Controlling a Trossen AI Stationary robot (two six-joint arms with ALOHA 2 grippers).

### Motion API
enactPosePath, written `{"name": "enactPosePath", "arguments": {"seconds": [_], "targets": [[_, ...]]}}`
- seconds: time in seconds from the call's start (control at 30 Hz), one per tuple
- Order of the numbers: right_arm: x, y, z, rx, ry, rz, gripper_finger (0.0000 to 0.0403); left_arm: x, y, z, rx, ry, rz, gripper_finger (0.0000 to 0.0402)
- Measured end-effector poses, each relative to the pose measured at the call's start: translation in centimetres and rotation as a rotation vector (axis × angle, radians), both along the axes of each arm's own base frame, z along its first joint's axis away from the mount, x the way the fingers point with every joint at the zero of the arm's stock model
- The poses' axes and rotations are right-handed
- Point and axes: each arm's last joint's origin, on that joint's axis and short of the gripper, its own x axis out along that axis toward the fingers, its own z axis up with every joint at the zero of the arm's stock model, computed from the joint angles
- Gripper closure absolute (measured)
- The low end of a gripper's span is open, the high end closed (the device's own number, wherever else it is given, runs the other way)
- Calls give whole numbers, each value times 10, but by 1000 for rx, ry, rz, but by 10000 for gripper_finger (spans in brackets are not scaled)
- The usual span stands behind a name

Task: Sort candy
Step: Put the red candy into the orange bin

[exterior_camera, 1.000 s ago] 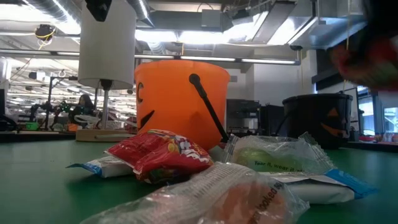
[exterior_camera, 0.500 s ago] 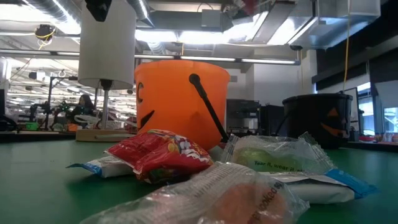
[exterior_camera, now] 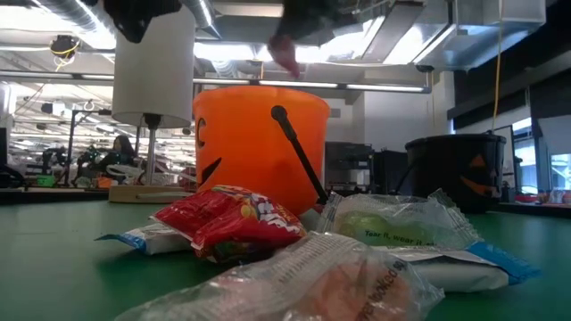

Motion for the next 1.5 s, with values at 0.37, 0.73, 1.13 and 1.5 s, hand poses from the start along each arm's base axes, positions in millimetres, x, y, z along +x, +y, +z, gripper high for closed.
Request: {"name": "enactPosePath", "arguments": {"seconds": [0.37, 0.73, 1.13, 1.5], "targets": [[12, -5, 7, 87, -77, 248, 402, -12, -6, -18, -85, 187, 13, 242], [0, -17, -42, 178, -116, 316, 402, -19, -11, -23, -82, 222, 70, 242], [1, -19, -53, 205, -248, 309, 374, -19, -9, -23, -55, 195, 134, 242], [0, -18, -50, 133, -193, 319, 252, -18, -8, -22, -48, 179, 161, 242]]}}
